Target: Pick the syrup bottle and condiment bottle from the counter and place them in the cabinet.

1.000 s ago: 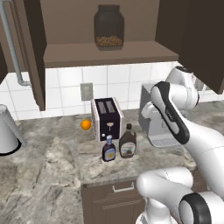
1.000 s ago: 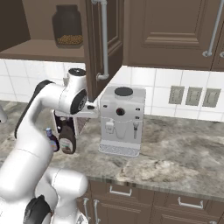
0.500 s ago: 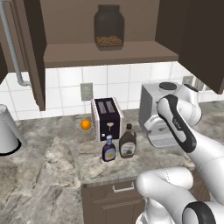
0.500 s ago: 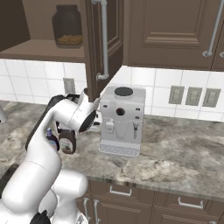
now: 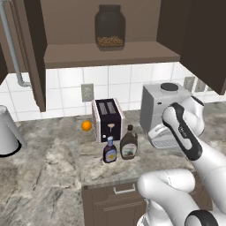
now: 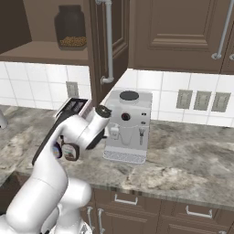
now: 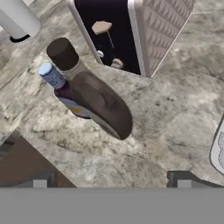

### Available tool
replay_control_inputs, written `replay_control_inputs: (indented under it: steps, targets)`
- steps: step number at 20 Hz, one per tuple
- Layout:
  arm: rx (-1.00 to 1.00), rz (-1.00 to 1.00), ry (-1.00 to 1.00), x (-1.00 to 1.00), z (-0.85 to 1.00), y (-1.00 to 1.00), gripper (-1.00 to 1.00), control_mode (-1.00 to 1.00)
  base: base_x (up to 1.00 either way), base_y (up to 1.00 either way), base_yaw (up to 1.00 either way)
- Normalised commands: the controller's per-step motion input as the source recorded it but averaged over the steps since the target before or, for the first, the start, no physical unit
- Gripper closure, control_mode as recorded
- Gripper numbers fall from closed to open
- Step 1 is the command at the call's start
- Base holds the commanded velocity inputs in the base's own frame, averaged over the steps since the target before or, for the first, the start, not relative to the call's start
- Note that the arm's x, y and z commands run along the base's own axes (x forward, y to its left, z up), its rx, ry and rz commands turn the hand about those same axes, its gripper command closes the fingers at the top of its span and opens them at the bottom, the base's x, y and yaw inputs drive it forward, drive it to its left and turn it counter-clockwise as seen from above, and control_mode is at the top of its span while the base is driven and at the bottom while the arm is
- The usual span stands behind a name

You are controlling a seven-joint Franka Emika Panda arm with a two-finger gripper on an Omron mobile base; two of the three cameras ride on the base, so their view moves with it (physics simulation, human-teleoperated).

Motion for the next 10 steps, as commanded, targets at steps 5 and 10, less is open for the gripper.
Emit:
replay_control_inputs:
  steps: [5, 10]
  targets:
    - [0.11, 0.19, -0.19, -0.01, -0.04, -0.02, -1.0, -1.0, 0.0, 0.0, 0.0]
    - [0.13, 0.2, -0.14, 0.0, -0.12, -0.02, -1.0, -1.0, 0.0, 0.0, 0.0]
